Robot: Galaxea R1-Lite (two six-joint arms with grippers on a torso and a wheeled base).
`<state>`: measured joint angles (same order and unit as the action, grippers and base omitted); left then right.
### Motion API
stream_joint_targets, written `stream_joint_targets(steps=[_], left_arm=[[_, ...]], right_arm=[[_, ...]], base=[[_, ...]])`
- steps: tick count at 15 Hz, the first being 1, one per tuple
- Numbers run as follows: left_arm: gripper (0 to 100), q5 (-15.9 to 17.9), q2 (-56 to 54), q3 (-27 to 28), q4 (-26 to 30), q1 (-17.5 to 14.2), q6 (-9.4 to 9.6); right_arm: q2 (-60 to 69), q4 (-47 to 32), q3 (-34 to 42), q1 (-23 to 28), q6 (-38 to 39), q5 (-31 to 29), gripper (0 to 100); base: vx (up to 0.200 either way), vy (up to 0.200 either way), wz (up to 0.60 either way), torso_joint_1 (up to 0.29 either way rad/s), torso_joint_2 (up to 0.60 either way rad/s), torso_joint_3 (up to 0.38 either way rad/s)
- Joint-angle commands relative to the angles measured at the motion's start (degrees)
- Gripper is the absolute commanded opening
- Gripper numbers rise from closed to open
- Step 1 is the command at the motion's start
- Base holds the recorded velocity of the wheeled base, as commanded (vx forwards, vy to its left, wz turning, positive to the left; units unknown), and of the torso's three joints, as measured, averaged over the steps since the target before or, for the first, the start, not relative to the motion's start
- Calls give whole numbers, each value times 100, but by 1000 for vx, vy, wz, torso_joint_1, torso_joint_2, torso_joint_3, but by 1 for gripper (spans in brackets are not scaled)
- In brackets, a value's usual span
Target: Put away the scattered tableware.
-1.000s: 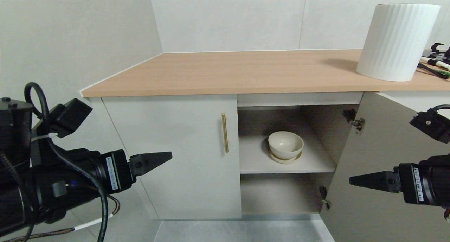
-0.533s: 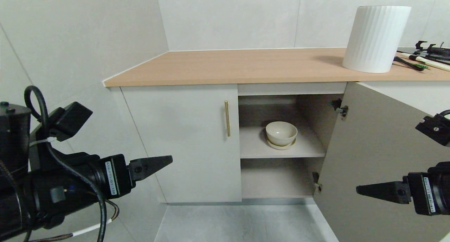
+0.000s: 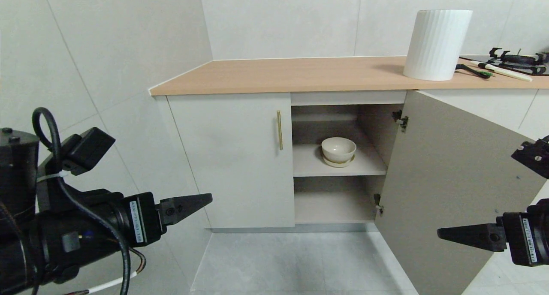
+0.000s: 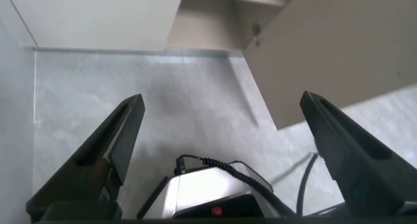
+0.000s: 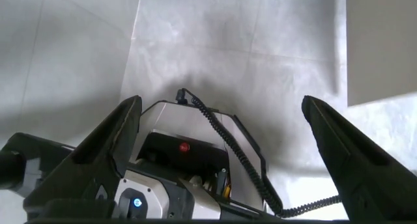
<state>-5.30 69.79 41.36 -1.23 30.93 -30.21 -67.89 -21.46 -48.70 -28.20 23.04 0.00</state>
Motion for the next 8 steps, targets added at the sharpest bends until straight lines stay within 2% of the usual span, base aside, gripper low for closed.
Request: stream_joint_targets(steps=[1,6,8], left_arm=[[100,3,26,-32,-9,10,6],[100,12,26,-41,-9,54,24],[100,3,26,-41,0,54,129]], right_arm=[[39,1,1,-2,-1,0,100],[65,-175,-69,-2,-10,-53,100],[65,-518,-210,-2,-72,-185,100]], base=[[0,0,0,0,0,0],[0,0,0,0,0,0],[0,-200,0,-2,5,2]])
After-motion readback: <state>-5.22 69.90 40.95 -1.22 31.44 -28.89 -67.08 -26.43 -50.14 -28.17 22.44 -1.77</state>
